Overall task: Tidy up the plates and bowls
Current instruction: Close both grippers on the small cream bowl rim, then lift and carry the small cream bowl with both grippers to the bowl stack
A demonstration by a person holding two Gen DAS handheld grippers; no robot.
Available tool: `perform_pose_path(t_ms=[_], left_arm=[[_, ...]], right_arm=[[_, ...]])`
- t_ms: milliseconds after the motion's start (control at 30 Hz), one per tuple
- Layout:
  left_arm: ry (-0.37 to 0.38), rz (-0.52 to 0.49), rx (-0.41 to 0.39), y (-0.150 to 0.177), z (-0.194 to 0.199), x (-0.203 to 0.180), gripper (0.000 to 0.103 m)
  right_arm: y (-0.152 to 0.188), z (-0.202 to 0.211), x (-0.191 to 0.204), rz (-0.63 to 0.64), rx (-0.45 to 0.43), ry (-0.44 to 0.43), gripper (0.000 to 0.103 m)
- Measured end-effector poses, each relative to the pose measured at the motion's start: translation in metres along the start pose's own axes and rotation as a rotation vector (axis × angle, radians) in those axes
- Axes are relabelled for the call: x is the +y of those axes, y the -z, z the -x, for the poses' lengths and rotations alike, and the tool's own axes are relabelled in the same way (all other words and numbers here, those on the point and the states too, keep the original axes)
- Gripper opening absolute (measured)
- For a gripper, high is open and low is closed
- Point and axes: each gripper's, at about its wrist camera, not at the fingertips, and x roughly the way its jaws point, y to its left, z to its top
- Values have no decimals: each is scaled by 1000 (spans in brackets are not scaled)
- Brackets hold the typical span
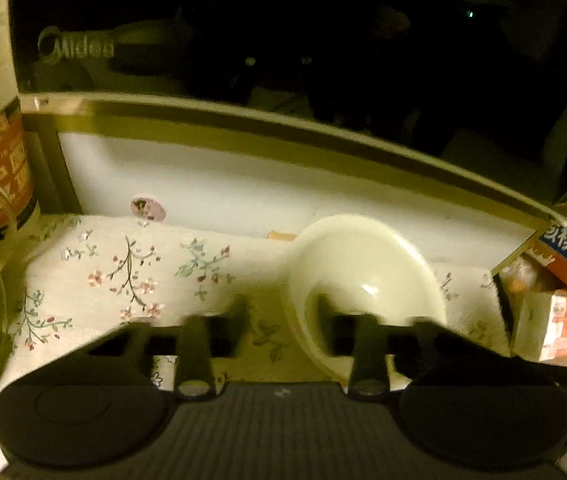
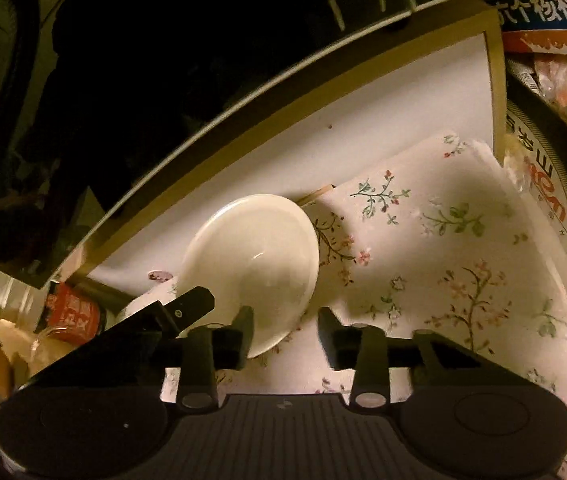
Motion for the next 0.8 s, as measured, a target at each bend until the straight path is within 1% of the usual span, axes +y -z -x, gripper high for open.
perform_pose_path(t_ms=[33, 100, 167, 233, 300, 367, 500, 667, 800], left_arm=[[17, 16, 14, 1, 0, 3, 9], [41, 29, 2, 1, 6, 7, 7], [71, 12, -17, 0, 15, 10, 6], [94, 30, -27, 3, 25, 14, 5], [103, 19, -41, 9, 37, 13, 5], [116, 17, -52, 12, 46, 11, 5], [145, 21, -100, 21, 70, 15, 6], [168, 20, -145, 25, 104, 14, 6], [181, -8, -191, 25, 132, 7, 7]], right_arm=[[1, -2, 0, 7, -2, 8, 13], [6, 2, 2, 35, -18, -2, 9], [11, 8, 5, 84, -50, 15, 9], [16, 15, 6, 102, -69, 25, 9], [23, 25, 7, 121, -89, 19, 9], [31, 36, 12, 158, -113, 32, 9], [51, 66, 31, 265, -176, 66, 9], [66, 100, 49, 339, -224, 65, 11], [73, 132, 63, 387, -261, 73, 11]])
